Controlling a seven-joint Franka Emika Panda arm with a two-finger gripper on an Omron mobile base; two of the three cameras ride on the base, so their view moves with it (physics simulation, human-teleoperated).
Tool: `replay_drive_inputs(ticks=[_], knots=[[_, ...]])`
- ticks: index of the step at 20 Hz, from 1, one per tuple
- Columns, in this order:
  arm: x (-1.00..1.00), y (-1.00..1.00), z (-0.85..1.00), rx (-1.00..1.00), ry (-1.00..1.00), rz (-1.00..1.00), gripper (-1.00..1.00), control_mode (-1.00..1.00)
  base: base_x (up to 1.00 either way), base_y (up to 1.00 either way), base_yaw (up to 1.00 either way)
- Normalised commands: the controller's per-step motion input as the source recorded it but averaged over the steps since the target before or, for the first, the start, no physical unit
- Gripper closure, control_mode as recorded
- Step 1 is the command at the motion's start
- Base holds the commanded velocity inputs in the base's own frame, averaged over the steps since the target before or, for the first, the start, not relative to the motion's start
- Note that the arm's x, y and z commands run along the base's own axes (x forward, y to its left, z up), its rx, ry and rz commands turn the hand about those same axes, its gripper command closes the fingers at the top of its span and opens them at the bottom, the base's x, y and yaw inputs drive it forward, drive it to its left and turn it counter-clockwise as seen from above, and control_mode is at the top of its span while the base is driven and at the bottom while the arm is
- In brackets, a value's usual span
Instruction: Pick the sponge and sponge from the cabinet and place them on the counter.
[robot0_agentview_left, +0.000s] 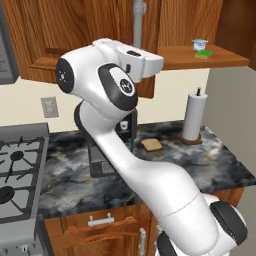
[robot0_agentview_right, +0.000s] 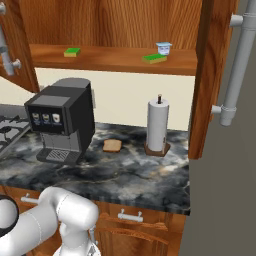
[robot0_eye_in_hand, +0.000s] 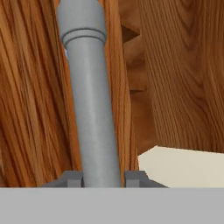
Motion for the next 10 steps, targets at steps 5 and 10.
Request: replay_drive_inputs(ticks=[5, 10], knots=[[-0.69, 0.34, 0.32, 0.04, -0.07, -0.05, 1.00, -1.00, 0.00, 0.00, 0.00], [-0.50, 0.24, 0.22, 0.03, -0.01, -0.03, 1.00, -1.00, 0.00, 0.00, 0.00]])
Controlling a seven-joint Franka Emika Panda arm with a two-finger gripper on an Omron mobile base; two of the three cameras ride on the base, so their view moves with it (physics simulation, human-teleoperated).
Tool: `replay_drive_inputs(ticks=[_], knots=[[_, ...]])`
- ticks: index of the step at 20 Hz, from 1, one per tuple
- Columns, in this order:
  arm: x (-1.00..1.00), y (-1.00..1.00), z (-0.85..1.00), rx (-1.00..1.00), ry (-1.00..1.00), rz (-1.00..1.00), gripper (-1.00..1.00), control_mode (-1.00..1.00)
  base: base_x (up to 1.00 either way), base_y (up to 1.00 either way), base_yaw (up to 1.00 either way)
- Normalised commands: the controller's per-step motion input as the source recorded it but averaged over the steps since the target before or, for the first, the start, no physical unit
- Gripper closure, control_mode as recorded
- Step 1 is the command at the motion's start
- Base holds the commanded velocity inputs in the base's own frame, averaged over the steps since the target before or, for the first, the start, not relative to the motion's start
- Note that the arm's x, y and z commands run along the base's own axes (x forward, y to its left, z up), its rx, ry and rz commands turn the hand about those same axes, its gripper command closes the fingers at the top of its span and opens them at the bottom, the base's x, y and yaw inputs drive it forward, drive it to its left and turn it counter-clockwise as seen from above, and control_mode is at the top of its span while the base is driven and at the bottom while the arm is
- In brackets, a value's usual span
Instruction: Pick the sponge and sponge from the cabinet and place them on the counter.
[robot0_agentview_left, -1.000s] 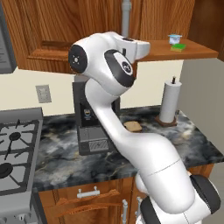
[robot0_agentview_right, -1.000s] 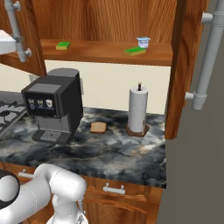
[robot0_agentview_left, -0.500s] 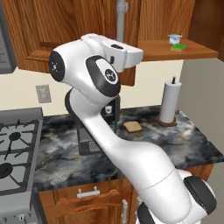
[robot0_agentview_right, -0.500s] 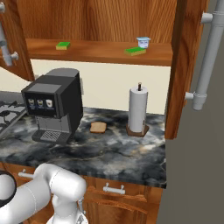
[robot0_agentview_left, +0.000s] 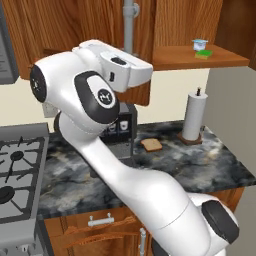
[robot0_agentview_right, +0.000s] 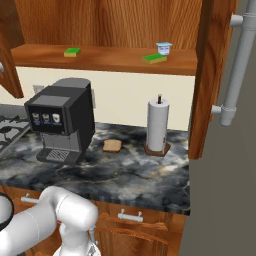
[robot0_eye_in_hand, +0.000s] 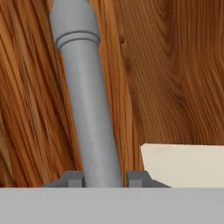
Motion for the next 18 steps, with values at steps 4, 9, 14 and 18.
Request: replay_drive_inputs(ticks=[4, 9, 14, 18], knots=[[-0.28, 0.14, 0.07, 0.00, -0.02, 0.00, -1.00, -1.00, 0.00, 0.00, 0.00], [-0.01, 0.00, 0.00, 0.00, -0.02, 0.00, -1.00, -1.00, 0.00, 0.00, 0.00], [-0.10, 0.09, 0.04, -0.02, 0.00, 0.00, -1.00, -1.00, 0.00, 0.00, 0.00], [-0.31, 0.32, 0.13, -0.06, 0.00, 0.02, -1.00, -1.00, 0.00, 0.00, 0.00]])
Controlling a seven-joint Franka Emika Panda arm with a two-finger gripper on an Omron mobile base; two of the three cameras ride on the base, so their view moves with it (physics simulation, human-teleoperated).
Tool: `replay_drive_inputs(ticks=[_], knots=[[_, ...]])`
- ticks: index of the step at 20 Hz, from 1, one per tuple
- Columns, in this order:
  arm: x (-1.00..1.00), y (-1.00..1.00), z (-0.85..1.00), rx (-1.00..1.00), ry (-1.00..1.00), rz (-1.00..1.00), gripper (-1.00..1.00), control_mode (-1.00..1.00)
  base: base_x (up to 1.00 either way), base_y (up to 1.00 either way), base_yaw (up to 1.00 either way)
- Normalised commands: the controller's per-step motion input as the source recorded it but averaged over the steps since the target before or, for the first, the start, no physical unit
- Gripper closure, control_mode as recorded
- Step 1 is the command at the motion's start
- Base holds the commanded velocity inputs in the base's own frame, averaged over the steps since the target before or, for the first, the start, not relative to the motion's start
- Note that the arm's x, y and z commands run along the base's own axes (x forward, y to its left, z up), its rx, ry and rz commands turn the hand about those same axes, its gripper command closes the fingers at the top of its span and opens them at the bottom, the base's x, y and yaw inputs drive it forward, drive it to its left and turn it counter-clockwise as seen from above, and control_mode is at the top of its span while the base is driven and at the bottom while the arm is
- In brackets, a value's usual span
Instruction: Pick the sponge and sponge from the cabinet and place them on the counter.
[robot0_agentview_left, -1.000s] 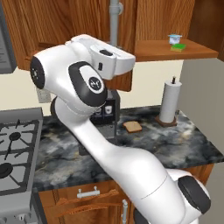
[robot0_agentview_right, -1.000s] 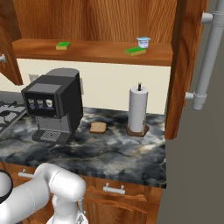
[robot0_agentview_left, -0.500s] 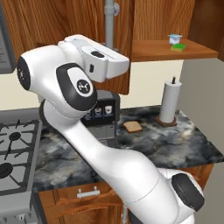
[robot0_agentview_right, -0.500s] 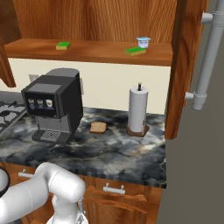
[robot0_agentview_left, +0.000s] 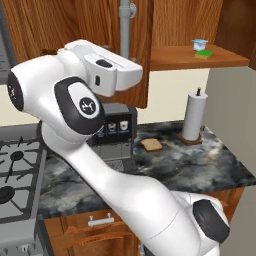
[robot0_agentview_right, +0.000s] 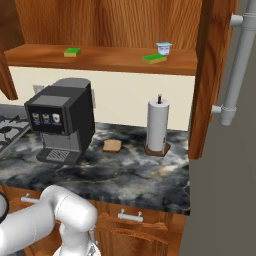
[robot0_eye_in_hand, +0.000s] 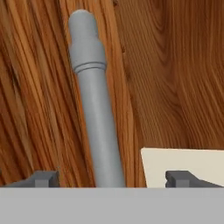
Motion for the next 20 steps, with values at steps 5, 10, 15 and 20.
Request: replay_drive_inputs(ticks=[5, 10, 15, 20], knots=[[-0.55, 0.31, -0.04, -0.01, 0.11, 0.08, -1.00, -1.00, 0.00, 0.00, 0.00], [-0.74, 0.06, -0.40, 0.00, 0.22, 0.13, -1.00, -1.00, 0.00, 0.00, 0.00], [-0.75, 0.00, -0.57, 0.01, 0.25, 0.14, -1.00, -1.00, 0.00, 0.00, 0.00], [-0.47, -0.22, -0.75, 0.02, 0.35, 0.14, -1.00, -1.00, 0.00, 0.00, 0.00]])
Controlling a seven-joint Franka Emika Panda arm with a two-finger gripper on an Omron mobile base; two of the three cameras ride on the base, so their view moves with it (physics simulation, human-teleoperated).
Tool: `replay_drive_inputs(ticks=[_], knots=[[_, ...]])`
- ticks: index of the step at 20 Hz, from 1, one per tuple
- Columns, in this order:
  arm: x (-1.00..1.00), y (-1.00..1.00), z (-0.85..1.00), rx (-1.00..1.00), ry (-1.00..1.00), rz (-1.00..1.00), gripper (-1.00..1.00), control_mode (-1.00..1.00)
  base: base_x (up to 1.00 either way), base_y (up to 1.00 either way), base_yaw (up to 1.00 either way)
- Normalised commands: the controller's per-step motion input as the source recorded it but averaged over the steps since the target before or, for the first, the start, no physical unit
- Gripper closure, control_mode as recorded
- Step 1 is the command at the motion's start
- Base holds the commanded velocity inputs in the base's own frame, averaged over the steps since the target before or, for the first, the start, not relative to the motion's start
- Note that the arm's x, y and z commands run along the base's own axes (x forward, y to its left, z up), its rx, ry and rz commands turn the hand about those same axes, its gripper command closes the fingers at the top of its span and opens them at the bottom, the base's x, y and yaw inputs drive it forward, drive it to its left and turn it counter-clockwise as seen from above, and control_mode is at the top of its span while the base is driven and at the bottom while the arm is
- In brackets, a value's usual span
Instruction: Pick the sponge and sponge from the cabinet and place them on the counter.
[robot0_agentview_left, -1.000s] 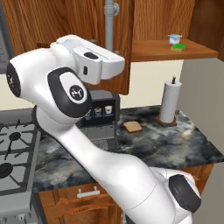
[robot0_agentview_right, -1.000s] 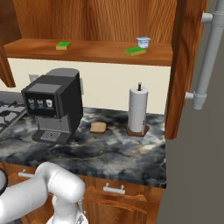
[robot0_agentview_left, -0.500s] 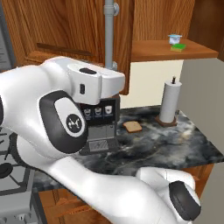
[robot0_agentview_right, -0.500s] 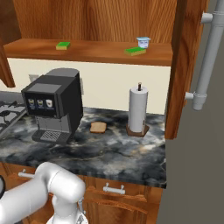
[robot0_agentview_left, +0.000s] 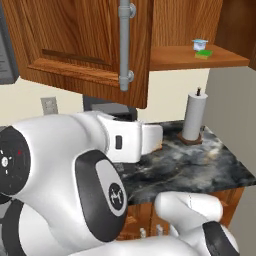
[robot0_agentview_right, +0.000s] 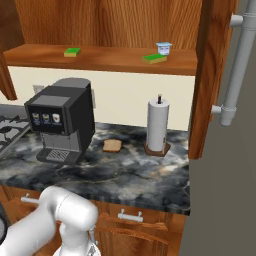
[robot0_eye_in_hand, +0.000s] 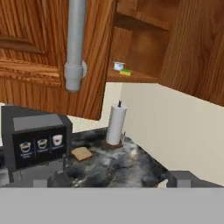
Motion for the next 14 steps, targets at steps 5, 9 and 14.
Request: replay_drive_inputs(ticks=[5, 9, 14], knots=[[-0.19, -0.52, -0.85, 0.04, 0.34, 0.17, -1.00, -1.00, 0.00, 0.00, 0.00], [-0.12, -0.58, -0.84, 0.15, 0.29, 0.15, -1.00, -1.00, 0.00, 0.00, 0.00], [-0.06, -0.65, -0.68, 0.22, 0.16, 0.13, -1.00, -1.00, 0.00, 0.00, 0.00]])
